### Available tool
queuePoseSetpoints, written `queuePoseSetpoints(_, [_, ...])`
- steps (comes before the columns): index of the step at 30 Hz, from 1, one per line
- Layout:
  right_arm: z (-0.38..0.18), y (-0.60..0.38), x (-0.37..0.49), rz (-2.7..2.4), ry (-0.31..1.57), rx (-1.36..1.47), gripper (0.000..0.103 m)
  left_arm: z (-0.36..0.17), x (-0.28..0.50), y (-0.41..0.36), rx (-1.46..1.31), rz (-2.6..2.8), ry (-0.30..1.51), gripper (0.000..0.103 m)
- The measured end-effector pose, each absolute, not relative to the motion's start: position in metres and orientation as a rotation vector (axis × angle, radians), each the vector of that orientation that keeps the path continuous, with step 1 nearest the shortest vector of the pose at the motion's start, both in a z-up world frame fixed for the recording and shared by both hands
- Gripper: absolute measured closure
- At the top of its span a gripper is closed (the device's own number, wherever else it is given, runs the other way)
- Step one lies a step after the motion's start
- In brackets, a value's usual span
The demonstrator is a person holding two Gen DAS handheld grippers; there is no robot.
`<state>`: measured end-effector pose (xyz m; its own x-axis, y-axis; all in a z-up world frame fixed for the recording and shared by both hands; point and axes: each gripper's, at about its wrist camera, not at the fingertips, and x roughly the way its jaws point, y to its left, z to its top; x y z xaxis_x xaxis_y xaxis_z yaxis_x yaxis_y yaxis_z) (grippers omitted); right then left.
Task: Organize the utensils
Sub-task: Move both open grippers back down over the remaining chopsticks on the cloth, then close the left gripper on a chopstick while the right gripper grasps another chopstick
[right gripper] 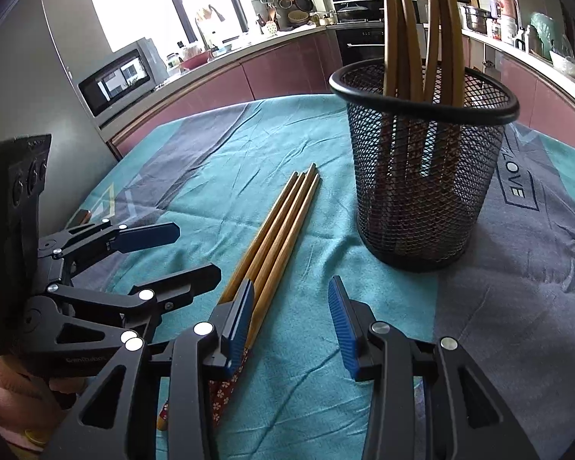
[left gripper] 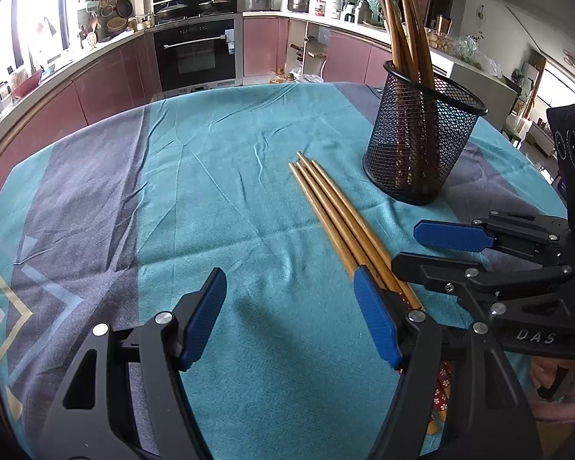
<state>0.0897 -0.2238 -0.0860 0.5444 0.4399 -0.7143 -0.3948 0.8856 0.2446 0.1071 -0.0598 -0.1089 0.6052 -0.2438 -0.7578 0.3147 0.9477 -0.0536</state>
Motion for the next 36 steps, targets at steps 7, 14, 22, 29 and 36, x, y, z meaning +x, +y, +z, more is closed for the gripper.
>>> queuePoseSetpoints(7, [-0.086, -0.218, 0.089, 0.468, 0.866, -0.001, 0.071, -0.11, 0.112, -0.06, 0.081, -0.337, 0.87, 0.035])
queuePoseSetpoints(14, [-0.085, -0.225, 0.09, 0.449, 0.875, -0.006, 0.074, -0.113, 0.119, -0.07, 0.1, -0.354, 0.887, 0.038])
queuePoseSetpoints(22, [-0.086, -0.226, 0.09, 0.448, 0.877, -0.002, 0.074, -0.116, 0.122, -0.075, 0.116, -0.361, 0.903, 0.045])
queuePoseSetpoints(29, [-0.085, -0.221, 0.095, 0.441, 0.878, -0.027, 0.076, -0.116, 0.127, -0.072, 0.128, -0.34, 0.911, 0.059])
queuePoseSetpoints(36, [-0.087, -0.216, 0.1, 0.434, 0.875, -0.037, 0.086, -0.117, 0.133, -0.074, 0.118, -0.34, 0.91, 0.074])
